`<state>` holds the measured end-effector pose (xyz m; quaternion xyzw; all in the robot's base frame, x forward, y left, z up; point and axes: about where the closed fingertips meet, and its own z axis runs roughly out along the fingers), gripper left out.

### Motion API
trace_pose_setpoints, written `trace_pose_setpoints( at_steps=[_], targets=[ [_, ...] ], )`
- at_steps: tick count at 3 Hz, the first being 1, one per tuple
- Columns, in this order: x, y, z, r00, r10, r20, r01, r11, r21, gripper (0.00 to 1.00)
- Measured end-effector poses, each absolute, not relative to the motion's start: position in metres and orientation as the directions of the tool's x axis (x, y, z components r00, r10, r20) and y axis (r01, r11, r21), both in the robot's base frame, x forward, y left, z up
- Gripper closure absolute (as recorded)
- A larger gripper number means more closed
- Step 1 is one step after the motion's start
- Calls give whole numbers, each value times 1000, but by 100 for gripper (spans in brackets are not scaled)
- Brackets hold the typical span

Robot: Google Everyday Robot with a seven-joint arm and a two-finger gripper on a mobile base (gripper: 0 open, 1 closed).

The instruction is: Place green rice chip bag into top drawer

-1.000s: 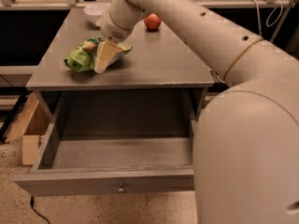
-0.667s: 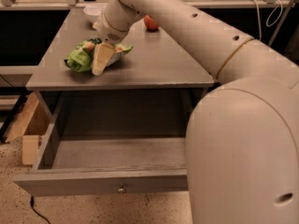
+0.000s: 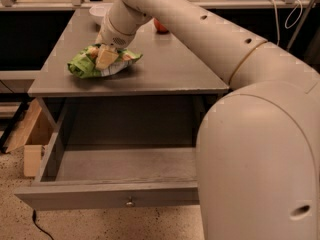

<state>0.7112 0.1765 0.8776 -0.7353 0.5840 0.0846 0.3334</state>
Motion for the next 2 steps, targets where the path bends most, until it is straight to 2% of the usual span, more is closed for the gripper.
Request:
trace_pose_setpoints(
  at_steps=[2],
  targets=[
    [685, 145, 891, 308, -760, -572, -915, -72, -397, 89]
  ],
)
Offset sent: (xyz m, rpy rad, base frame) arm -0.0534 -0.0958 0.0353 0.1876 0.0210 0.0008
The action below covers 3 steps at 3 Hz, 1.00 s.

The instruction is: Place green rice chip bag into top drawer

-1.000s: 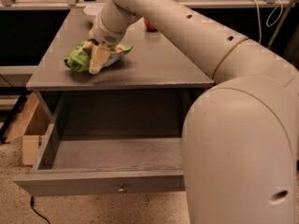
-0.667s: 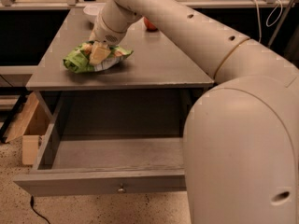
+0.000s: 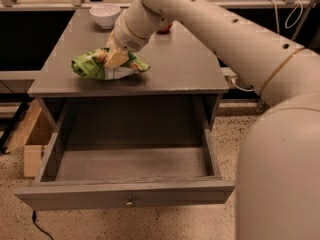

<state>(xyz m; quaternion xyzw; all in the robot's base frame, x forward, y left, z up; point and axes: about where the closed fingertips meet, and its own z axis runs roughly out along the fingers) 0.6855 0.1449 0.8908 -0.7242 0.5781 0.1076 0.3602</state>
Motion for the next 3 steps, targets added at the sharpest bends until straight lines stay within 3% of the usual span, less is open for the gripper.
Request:
trace_pose_setpoints(
  at_steps=[1, 3],
  targets=[
    [660, 89, 907, 288, -702, -651, -927, -33, -374, 100],
    [639, 93, 904, 299, -705, -644, -936, -83, -343, 100]
  ],
)
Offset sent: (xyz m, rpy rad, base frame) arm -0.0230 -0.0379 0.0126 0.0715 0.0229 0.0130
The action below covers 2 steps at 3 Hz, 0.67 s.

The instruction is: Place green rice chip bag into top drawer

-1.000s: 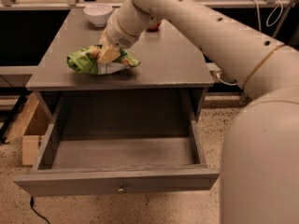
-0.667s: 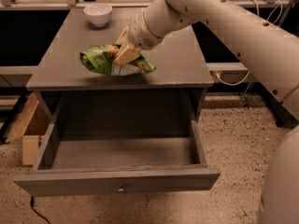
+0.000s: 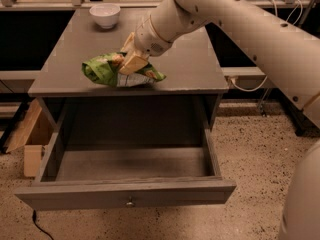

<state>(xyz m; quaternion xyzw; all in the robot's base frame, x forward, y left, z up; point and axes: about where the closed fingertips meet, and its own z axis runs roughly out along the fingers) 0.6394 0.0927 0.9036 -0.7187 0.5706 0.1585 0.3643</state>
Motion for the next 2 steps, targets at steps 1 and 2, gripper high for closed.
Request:
trace_pose_setpoints(
  at_steps=[1, 2],
  targets=[
    [599, 65, 912, 221, -746, -628, -954, -32, -298, 100],
    [522, 25, 886, 19, -783, -621, -982, 103, -161, 100]
  ],
)
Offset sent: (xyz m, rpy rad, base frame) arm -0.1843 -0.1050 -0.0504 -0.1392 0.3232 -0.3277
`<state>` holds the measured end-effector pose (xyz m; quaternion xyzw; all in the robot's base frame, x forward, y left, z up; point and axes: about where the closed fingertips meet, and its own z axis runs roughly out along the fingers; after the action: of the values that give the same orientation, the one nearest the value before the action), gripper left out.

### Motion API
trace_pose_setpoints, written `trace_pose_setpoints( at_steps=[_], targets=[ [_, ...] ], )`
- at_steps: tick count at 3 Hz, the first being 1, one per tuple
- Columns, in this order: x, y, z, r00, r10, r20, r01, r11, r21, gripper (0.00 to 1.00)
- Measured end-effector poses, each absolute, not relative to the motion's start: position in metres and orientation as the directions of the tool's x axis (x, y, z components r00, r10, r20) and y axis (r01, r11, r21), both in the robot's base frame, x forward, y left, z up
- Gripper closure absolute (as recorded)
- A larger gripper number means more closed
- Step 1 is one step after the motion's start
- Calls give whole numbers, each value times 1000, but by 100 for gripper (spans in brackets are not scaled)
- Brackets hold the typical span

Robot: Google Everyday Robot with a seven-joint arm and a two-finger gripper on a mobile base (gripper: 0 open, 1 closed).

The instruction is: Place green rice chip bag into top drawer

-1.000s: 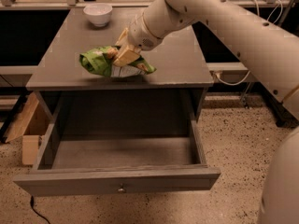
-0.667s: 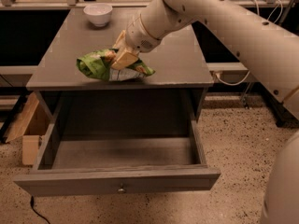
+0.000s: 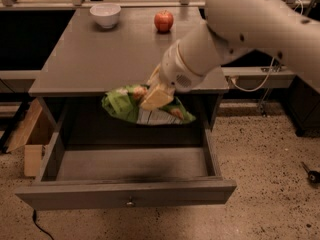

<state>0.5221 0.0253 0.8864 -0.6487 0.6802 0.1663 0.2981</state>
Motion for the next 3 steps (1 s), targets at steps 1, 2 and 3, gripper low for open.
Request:
trace_pose_setpoints(
  at_steps=[1, 2, 3],
  targets=[
    [488, 10, 852, -99, -770, -631, -979, 188, -76, 100],
    [480, 5, 813, -195, -743, -640, -963, 269, -19, 100],
    [499, 7, 784, -247, -708, -662, -940, 340, -12, 100]
  ],
)
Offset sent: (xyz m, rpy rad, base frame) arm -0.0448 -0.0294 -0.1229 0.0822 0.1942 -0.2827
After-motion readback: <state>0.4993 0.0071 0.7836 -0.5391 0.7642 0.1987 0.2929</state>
